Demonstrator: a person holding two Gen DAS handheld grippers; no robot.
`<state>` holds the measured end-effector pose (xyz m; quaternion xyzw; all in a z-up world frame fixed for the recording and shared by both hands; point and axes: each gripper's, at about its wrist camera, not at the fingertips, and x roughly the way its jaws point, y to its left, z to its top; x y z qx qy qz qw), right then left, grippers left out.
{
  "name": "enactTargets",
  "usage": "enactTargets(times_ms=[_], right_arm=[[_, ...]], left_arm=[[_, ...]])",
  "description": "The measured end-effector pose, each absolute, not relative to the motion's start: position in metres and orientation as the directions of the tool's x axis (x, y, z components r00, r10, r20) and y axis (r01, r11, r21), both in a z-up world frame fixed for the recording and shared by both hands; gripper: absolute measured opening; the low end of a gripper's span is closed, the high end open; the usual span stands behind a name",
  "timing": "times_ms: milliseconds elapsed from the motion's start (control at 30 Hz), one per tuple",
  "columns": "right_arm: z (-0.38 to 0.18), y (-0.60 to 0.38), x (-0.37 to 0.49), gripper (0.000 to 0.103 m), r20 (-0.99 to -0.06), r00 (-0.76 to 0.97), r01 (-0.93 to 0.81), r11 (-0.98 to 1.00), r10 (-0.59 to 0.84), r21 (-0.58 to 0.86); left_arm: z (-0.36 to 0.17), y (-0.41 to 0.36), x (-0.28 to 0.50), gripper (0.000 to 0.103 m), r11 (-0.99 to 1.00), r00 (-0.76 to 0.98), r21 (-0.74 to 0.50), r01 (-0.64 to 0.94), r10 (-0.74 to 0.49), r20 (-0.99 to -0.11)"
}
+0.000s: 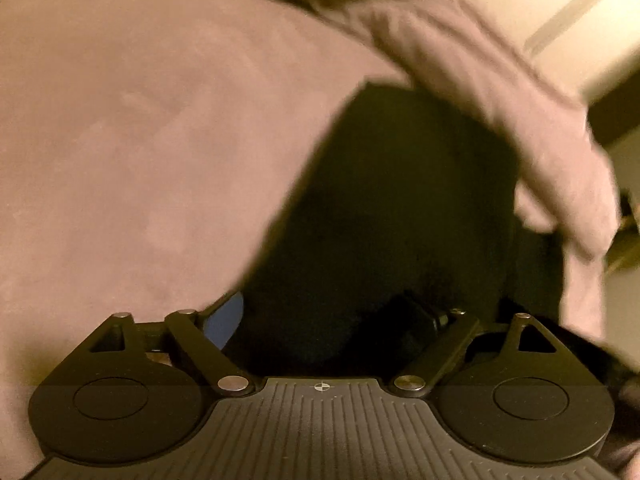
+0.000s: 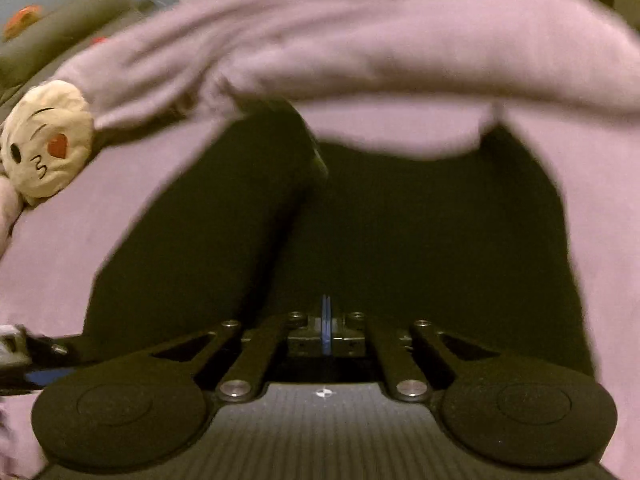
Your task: Fold small clothes
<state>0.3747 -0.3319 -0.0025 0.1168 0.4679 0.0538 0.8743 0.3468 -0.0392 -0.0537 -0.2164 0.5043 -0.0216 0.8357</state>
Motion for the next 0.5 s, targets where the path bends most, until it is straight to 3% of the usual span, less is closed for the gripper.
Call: enactTargets(times_ms=[33,100,167,200,233,333,400,500], right_arm=[[0.002,-0.339,0.373,0.001,-0.781,0.579,0.023,0.953,0.234,0.302],[0.007,-0.35,0.371,0.02,-0.75,0.604,0.025,0.934,0.271,0.357],[0.005,-0.361,0.375,0.066,-0.72,0.595,0.014,0.891,0.357,0.454],[0.002,-0.362,0.381,0.076,-0.727,0.573,0.028,0.877,0.379,0.479],[-0.001,-0.365,0.386,0.079,-0.729,0.556,0.046,0.861,0.399,0.506],[0.012,-0.367,0.383,0.074,-0.719,0.602,0.072,0.874,0.346,0.481],[0.028,-0.36,0.376,0.073,-0.665,0.672,0.027,0.886,0.326,0.462],[0.025,-0.346,0.386,0.069,-0.636,0.64,-0.03,0.841,0.431,0.54]], left_arm=[[-0.059,-0.042,0.35,0.09,0.913,0.482,-0.365,-0.182,-0.241,-0.842],[-0.061,-0.041,0.352,0.091,0.909,0.485,-0.38,-0.174,-0.257,-0.836],[-0.062,-0.039,0.352,0.091,0.905,0.483,-0.388,-0.177,-0.264,-0.835],[-0.062,-0.039,0.352,0.091,0.905,0.483,-0.388,-0.177,-0.263,-0.835],[-0.061,-0.039,0.352,0.091,0.905,0.484,-0.386,-0.178,-0.261,-0.836],[-0.059,-0.043,0.35,0.091,0.91,0.485,-0.376,-0.175,-0.253,-0.837],[-0.058,-0.043,0.349,0.092,0.91,0.487,-0.378,-0.173,-0.254,-0.836],[-0.061,-0.043,0.35,0.093,0.91,0.49,-0.379,-0.17,-0.256,-0.833]])
